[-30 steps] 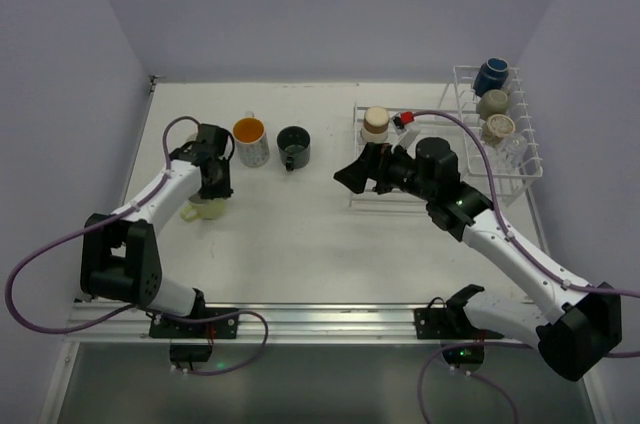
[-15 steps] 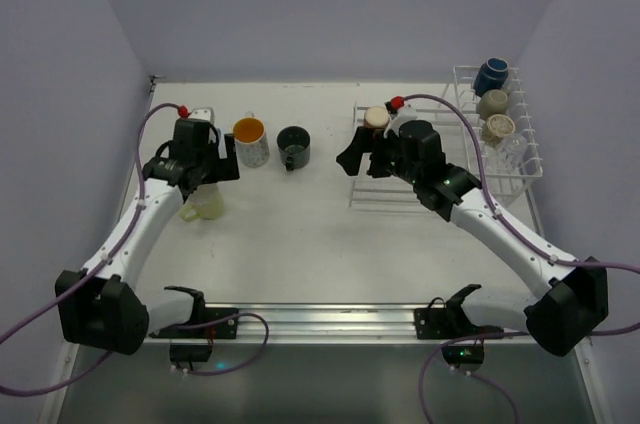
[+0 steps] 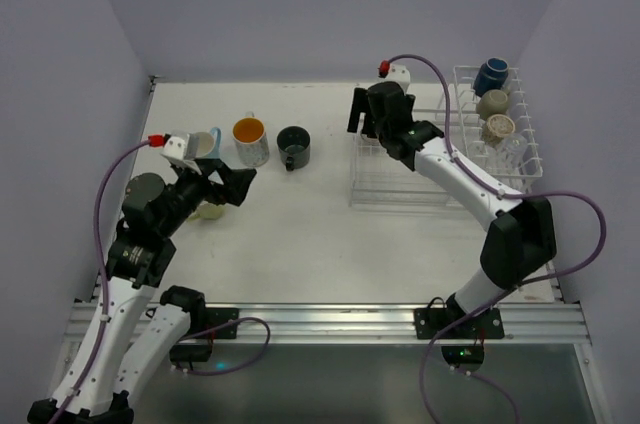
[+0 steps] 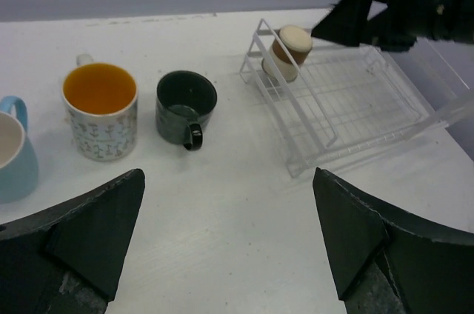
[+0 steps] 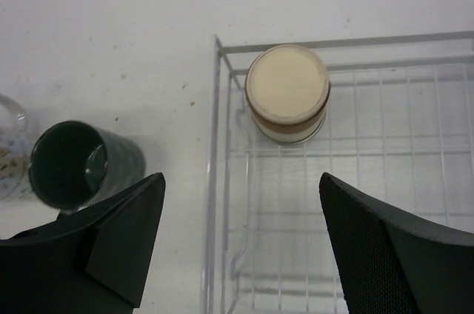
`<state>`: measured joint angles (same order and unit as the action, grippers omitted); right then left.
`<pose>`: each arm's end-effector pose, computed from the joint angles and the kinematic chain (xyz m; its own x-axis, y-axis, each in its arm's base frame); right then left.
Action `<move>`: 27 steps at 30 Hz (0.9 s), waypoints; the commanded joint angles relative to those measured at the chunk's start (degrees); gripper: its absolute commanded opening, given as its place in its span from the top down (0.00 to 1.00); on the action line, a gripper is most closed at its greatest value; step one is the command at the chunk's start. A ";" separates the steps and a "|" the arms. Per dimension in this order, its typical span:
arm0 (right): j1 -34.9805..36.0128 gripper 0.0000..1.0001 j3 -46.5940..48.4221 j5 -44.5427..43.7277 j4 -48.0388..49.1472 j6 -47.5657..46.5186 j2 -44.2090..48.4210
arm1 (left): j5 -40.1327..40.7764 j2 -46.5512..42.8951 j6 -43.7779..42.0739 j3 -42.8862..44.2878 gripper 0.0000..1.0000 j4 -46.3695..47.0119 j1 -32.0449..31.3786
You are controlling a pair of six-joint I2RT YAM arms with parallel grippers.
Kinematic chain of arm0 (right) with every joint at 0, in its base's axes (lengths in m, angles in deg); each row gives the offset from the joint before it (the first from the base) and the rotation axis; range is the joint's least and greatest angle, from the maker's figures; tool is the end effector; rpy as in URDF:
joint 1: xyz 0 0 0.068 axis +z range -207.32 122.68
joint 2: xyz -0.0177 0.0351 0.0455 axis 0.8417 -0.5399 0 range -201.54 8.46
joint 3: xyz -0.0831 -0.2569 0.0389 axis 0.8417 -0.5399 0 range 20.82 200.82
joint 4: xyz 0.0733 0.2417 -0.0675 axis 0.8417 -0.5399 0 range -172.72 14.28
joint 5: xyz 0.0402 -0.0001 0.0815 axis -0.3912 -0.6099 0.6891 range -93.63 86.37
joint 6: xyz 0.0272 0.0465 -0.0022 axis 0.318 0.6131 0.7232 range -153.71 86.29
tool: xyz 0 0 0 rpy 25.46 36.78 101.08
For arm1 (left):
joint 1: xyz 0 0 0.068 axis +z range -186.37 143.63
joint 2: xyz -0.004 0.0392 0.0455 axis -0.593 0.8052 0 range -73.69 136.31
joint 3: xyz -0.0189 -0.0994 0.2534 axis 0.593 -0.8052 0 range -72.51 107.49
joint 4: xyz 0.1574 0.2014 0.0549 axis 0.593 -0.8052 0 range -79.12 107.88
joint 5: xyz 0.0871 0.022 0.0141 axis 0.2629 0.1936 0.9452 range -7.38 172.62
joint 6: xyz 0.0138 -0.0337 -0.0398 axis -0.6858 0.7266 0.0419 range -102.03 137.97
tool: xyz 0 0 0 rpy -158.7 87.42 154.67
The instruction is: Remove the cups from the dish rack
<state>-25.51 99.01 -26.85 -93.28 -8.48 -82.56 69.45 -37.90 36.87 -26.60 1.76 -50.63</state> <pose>0.3209 0.1825 0.3276 -0.4723 0.1681 -0.8653 0.0064 0.9823 0.1873 0.1381 -0.0434 0.3586 -0.2446 -0.2632 -0.9332 0.4019 0.8484 -0.3446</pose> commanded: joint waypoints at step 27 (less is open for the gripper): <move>-9.84 0.20 24.11 0.90 -8.10 -1.50 -27.19 | -4.50 -0.81 -3.87 -6.54 0.00 2.41 -8.77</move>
<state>-34.93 120.21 -26.39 -100.65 -9.18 -108.94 64.88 -39.15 34.62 -33.97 3.00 -59.02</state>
